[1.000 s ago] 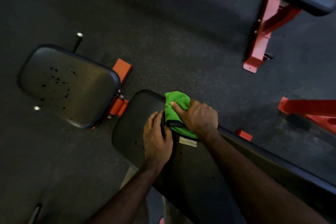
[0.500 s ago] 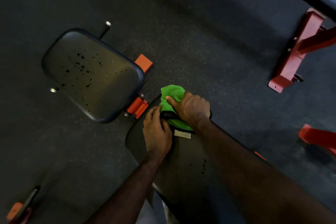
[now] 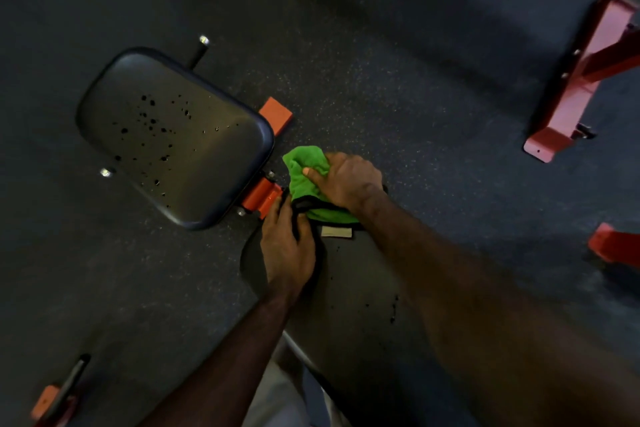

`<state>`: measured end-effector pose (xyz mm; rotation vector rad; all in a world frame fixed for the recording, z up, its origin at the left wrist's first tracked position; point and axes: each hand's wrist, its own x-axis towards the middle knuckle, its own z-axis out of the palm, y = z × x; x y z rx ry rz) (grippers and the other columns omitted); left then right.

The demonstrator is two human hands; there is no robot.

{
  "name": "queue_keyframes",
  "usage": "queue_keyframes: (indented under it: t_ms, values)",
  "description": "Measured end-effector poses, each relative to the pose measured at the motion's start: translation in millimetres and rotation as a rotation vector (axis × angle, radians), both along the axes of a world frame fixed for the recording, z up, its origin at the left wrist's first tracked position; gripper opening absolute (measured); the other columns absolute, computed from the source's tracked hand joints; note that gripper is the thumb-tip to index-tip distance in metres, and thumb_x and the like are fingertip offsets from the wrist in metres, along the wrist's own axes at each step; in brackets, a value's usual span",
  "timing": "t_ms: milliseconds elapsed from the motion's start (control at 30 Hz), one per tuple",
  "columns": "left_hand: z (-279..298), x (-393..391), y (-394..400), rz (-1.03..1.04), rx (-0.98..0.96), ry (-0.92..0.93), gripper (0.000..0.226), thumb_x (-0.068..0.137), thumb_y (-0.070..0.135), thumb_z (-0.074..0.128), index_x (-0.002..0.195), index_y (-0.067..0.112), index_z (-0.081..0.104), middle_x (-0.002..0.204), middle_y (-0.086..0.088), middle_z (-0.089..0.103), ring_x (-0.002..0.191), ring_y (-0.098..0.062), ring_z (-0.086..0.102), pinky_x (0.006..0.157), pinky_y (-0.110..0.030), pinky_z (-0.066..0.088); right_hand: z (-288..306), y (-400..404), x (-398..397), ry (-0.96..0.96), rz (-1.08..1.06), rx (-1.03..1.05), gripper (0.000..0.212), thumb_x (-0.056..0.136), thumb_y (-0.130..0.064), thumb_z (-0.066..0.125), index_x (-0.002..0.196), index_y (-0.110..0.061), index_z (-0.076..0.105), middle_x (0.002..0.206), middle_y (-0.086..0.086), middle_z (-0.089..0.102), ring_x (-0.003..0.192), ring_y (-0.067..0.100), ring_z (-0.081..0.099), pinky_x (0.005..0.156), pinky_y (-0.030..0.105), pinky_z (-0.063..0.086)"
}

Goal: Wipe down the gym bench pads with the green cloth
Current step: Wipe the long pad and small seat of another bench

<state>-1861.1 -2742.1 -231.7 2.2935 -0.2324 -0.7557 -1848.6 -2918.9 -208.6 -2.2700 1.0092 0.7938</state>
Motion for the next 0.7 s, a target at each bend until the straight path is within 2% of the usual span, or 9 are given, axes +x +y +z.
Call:
queue_keyframes:
  t_ms: [100,200,333,433,567,700]
  values:
    - [13,-4,1,-0.073,0.047,0.027,0.061,0.097,0.044,0.039,0.153,0.023,0.049,0.163,-0.005,0.039,0.152,-0.021,0.031,0.124,-0.041,0.027,9,2,-17,-0.013,-0.006,-0.039,0.068,0.096,-0.077,0.041,0.141,-0.027,0.054,0.131,0.012,0.064,0.118,0.033,0.062,0.097,0.048,0.05]
    - [28,-18,-3,-0.156,0.057,0.028,0.052,0.103,0.036,0.045,0.154,0.024,0.048,0.166,-0.006,0.034,0.154,-0.023,0.027,0.125,-0.045,0.026,26,-1,-49,-0.033,-0.075,-0.083,0.069,0.094,-0.082,0.037,0.137,-0.032,0.056,0.124,0.009,0.067,0.111,0.032,0.065,0.092,0.05,0.054]
    - [46,-39,-15,-0.209,0.014,0.013,0.057,0.096,0.036,0.045,0.151,0.021,0.053,0.166,-0.006,0.034,0.153,-0.025,0.031,0.124,-0.046,0.029,49,-5,-92,-0.062,-0.226,-0.078,0.072,0.09,-0.086,0.038,0.133,-0.034,0.062,0.116,0.005,0.071,0.104,0.028,0.067,0.09,0.046,0.055]
    - [61,-56,-23,-0.262,-0.039,0.005,0.056,0.093,0.031,0.05,0.147,0.02,0.058,0.165,-0.004,0.037,0.152,-0.023,0.034,0.124,-0.045,0.03,67,-9,-125,-0.066,-0.28,-0.085,0.07,0.09,-0.085,0.04,0.133,-0.034,0.063,0.113,0.004,0.072,0.103,0.026,0.068,0.089,0.044,0.055]
    - [81,-87,-31,-0.402,-0.114,-0.035,0.051,0.089,0.023,0.058,0.14,0.018,0.065,0.161,-0.004,0.044,0.149,-0.024,0.039,0.122,-0.042,0.032,98,-14,-180,-0.032,-0.334,-0.143,0.067,0.09,-0.085,0.041,0.122,-0.032,0.067,0.108,0.003,0.074,0.101,0.027,0.069,0.083,0.038,0.05]
    - [99,-127,-42,-0.531,-0.188,-0.083,0.054,0.087,0.033,0.052,0.134,0.016,0.07,0.157,-0.005,0.049,0.145,-0.026,0.045,0.118,-0.048,0.039,130,-16,-239,-0.009,-0.391,-0.237,0.067,0.089,-0.086,0.042,0.117,-0.031,0.069,0.102,0.002,0.074,0.096,0.026,0.07,0.081,0.037,0.05]
